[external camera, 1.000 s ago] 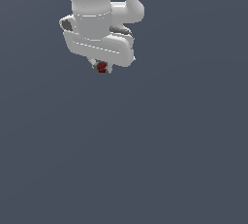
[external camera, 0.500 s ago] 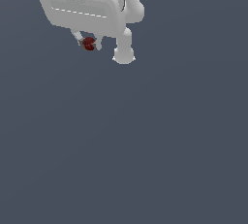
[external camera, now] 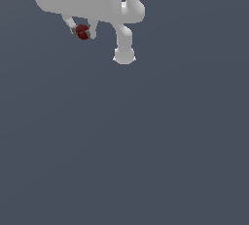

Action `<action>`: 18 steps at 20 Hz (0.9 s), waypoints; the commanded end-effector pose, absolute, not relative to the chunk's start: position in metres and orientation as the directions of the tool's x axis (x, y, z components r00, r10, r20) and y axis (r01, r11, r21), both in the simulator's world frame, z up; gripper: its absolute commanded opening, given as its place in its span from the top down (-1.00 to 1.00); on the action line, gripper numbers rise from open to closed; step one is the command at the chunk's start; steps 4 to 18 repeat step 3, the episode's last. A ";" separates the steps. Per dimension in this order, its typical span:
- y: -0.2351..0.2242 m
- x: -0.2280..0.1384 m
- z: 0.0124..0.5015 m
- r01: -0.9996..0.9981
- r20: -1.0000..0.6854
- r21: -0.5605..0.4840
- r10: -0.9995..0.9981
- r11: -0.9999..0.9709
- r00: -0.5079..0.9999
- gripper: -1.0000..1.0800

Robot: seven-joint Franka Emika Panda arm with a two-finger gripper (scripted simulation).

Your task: Pick up the object and move it to a goal position.

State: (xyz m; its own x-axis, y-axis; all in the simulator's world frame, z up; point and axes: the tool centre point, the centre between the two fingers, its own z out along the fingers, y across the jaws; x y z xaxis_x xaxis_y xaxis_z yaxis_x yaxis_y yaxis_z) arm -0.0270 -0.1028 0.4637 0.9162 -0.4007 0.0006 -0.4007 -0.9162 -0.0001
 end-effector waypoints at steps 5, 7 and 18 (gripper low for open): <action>-0.103 -0.026 0.466 -0.400 0.000 0.000 -0.400 -0.916 0.916 1.00; -0.103 -0.026 0.466 -0.400 0.000 0.000 -0.400 -0.916 0.916 1.00; -0.103 -0.026 0.466 -0.400 0.000 0.000 -0.400 -0.916 0.916 1.00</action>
